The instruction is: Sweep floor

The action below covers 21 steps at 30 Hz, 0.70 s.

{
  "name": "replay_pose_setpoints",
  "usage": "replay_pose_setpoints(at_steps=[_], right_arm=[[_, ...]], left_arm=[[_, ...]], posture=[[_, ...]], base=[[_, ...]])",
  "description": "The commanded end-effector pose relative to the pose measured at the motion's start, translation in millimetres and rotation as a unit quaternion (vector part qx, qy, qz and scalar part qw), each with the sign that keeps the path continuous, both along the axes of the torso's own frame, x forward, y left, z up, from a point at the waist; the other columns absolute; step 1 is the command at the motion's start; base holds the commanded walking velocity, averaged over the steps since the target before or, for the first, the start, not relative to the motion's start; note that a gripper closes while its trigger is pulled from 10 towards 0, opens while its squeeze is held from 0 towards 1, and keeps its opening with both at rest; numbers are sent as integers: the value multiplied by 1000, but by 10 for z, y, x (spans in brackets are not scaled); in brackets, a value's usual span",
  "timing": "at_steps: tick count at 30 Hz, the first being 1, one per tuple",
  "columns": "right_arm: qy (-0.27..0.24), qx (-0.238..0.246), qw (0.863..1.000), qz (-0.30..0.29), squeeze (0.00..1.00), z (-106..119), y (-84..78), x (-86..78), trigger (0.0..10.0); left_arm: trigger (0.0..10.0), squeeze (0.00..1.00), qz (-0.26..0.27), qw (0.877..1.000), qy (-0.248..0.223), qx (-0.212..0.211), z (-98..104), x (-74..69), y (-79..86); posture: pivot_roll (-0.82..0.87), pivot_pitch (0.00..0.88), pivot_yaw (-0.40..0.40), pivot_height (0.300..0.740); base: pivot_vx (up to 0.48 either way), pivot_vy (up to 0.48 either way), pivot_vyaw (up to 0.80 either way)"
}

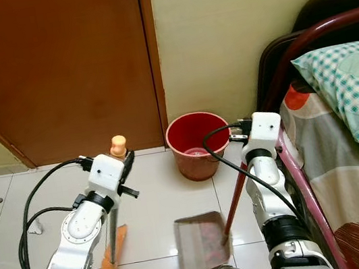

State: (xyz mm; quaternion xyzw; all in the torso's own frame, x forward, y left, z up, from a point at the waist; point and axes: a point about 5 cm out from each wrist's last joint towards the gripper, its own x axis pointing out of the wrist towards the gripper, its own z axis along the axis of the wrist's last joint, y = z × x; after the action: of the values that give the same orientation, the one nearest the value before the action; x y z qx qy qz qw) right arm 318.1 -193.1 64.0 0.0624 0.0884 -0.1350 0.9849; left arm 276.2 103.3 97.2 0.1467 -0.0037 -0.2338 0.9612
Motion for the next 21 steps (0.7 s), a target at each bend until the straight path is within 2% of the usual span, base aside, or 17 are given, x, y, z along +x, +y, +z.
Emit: replay_pose_setpoints(at_steps=[1, 2, 6, 12, 15, 17, 19, 20, 21], right_arm=[[60, -5, 998, -6, 0, -132, -25, -43, 10000], [60, -5, 998, -6, 0, -132, -25, -43, 10000], [114, -47, 991, 43, 0, -221, 19, -92, 10000], [144, -29, 988, 49, 0, -293, 17, -169, 10000], [76, -13, 997, 23, 0, -95, 38, -76, 10000], [56, -12, 998, 17, 0, -29, 40, -48, 10000], [26, -48, 998, 22, 0, 80, 39, 4, 10000], [-6, -69, 997, 16, 0, 202, 17, 54, 10000], [-6, -69, 997, 16, 0, 202, 17, 54, 10000]], left_arm=[[10000, 0, -24, 1000, 5, -15, 36, -3, -80], [10000, 0, -24, 1000, 5, -15, 36, -3, -80], [10000, 0, -60, 998, 7, -34, 93, -39, -191], [10000, 0, -82, 994, 13, -77, 167, -65, -263], [10000, 0, -93, 993, -6, -75, 300, -50, -270], [10000, 0, -95, 992, -9, -78, 333, -47, -276], [10000, 0, -99, 992, -16, -79, 383, -40, -286], [10000, 0, -104, 991, -21, -81, 436, -38, -294], [10000, 0, -104, 991, -21, -81, 436, -38, -294]], posture=[[15, 41, -29, 740], [15, 41, -29, 740], [13, 43, -23, 740], [12, 46, -15, 740], [12, 46, -15, 740], [12, 46, -15, 740], [12, 46, -15, 740], [15, 49, -12, 740], [15, 49, -12, 740]], base=[[0, 0, 0], [0, 0, 0], [0, 0, 0], [0, 0, 0], [0, 0, 0], [0, 0, 0], [0, 0, 0], [0, 0, 0], [0, 0, 0]])
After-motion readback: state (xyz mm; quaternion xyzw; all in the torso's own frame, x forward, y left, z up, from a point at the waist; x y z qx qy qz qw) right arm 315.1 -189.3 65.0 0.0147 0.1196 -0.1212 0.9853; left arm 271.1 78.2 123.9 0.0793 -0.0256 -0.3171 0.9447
